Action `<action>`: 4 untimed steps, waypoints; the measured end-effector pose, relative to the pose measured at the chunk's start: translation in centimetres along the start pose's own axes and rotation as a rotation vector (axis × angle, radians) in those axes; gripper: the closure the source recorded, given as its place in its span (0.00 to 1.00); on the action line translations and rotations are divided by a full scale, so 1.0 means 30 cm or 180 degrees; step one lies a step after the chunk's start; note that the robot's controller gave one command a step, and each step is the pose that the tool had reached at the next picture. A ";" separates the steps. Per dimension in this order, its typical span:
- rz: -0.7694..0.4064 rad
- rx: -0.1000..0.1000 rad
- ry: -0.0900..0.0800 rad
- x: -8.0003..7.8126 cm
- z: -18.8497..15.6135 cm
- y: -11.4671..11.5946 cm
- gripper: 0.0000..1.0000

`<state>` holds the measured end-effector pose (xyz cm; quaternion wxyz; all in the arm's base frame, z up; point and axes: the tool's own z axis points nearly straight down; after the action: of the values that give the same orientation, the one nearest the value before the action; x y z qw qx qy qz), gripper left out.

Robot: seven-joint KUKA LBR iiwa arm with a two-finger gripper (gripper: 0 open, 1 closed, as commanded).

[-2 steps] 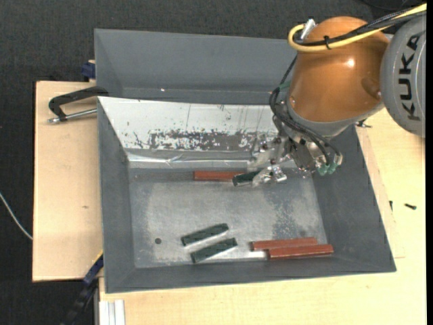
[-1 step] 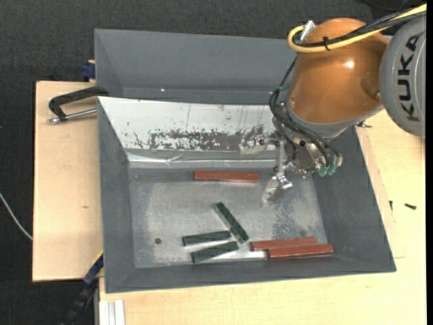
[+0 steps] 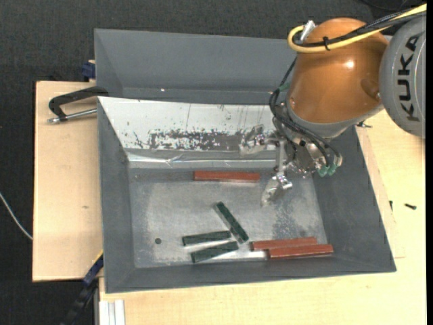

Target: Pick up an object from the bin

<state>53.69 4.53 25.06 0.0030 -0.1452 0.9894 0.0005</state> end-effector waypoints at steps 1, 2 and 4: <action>0.0021 0.0003 -0.0008 0.032 0.169 0.073 0.00; 0.0161 -0.0001 0.0002 0.047 0.422 0.119 0.00; -0.0226 -0.0002 -0.0114 0.049 0.565 0.060 1.00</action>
Offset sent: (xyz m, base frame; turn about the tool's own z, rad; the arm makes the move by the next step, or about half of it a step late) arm -0.0260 0.0314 -0.1365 0.0570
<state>51.86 5.87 8.11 0.0206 -0.1802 0.9834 0.0032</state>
